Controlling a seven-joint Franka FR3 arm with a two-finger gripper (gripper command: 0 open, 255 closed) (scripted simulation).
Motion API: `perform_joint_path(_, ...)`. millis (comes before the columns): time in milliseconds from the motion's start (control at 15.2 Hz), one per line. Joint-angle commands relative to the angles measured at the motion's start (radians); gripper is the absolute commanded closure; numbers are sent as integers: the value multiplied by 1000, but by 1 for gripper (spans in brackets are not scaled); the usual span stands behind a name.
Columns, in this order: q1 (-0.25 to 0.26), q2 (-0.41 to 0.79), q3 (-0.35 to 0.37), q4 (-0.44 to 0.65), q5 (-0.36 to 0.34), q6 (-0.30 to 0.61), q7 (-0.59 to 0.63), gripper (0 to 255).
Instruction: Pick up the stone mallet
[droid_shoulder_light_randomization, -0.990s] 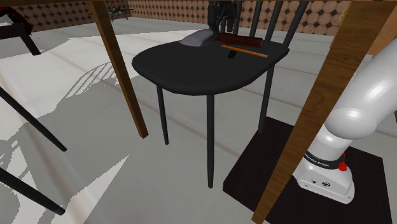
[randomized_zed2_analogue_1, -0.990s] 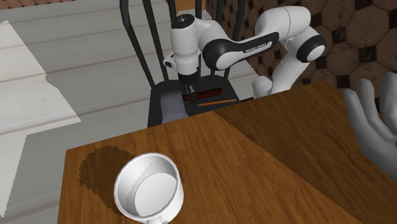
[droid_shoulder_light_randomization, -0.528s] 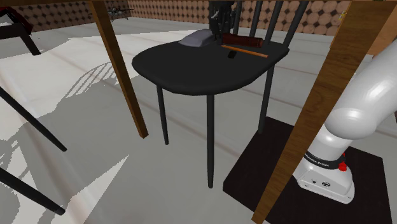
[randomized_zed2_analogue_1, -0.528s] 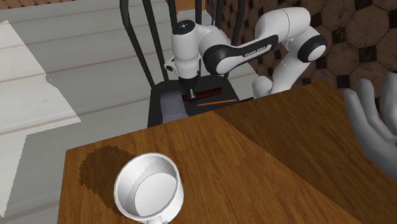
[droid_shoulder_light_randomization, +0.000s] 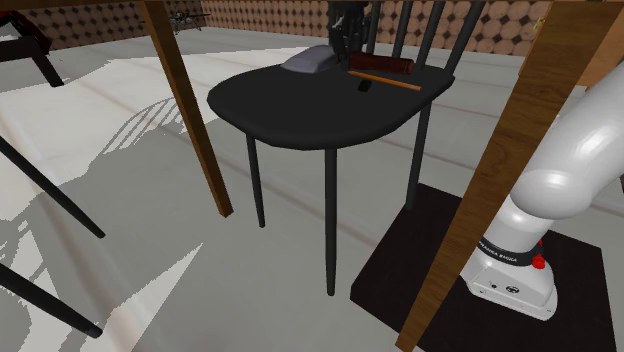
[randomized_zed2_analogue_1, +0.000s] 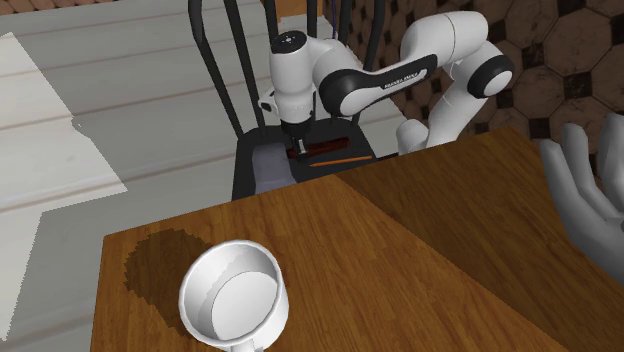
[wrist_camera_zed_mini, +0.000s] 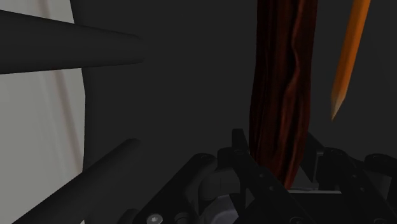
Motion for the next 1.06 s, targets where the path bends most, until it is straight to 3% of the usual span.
perform_joint_path(0, 0, 6, 0, 27, 0, -21, -1, 255)
perform_joint_path(990, -1, 63, 1, 266, -1, -203, -7, 255)
